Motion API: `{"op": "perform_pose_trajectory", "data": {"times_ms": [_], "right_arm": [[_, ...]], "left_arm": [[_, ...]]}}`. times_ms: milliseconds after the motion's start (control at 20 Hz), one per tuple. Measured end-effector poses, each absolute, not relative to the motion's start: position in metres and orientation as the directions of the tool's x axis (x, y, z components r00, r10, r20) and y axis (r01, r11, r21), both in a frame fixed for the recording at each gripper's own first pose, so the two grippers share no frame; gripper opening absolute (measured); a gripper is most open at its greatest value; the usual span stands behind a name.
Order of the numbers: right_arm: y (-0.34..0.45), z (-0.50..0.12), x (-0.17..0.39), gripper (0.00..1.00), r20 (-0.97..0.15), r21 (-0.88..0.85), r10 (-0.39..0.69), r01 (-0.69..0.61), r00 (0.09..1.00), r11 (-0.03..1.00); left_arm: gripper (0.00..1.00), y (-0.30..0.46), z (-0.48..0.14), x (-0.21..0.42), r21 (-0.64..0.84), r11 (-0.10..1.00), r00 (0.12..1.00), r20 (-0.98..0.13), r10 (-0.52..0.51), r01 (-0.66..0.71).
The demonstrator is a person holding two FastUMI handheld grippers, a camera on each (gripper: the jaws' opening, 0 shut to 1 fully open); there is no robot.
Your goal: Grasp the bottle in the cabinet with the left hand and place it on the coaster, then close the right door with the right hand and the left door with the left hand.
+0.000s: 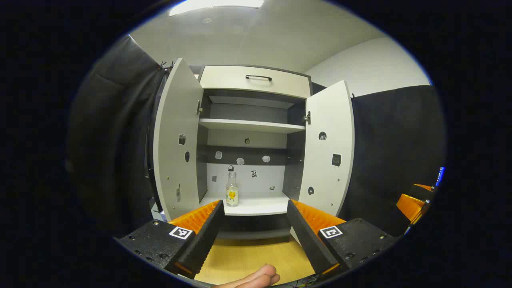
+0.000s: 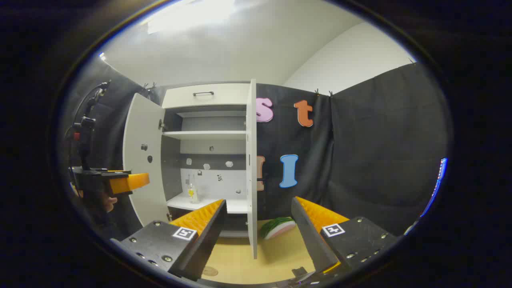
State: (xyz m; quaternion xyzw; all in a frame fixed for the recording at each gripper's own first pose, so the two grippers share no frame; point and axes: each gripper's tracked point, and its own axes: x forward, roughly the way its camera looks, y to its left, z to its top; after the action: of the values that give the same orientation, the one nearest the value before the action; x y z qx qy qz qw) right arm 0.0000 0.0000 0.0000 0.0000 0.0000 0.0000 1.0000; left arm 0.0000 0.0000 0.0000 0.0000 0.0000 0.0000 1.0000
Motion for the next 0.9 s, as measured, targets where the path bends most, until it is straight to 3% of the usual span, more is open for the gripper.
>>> {"op": "perform_pose_trajectory", "data": {"times_ms": [400, 900], "right_arm": [[0.001, 0.002, 0.019, 0.98, 0.006, -0.015, 0.001, -0.001, 1.0, 1.0], [0.017, -0.008, 0.064, 0.98, 0.024, -0.049, 0.019, -0.017, 1.0, 0.999]], "left_arm": [[0.99, 0.005, -0.01, 0.021, -0.006, 1.0, 1.0, -0.012, -0.007, 0.006], [0.99, 0.056, -0.037, 0.059, 0.002, 0.998, 0.998, -0.036, 0.059, -0.059]]}}
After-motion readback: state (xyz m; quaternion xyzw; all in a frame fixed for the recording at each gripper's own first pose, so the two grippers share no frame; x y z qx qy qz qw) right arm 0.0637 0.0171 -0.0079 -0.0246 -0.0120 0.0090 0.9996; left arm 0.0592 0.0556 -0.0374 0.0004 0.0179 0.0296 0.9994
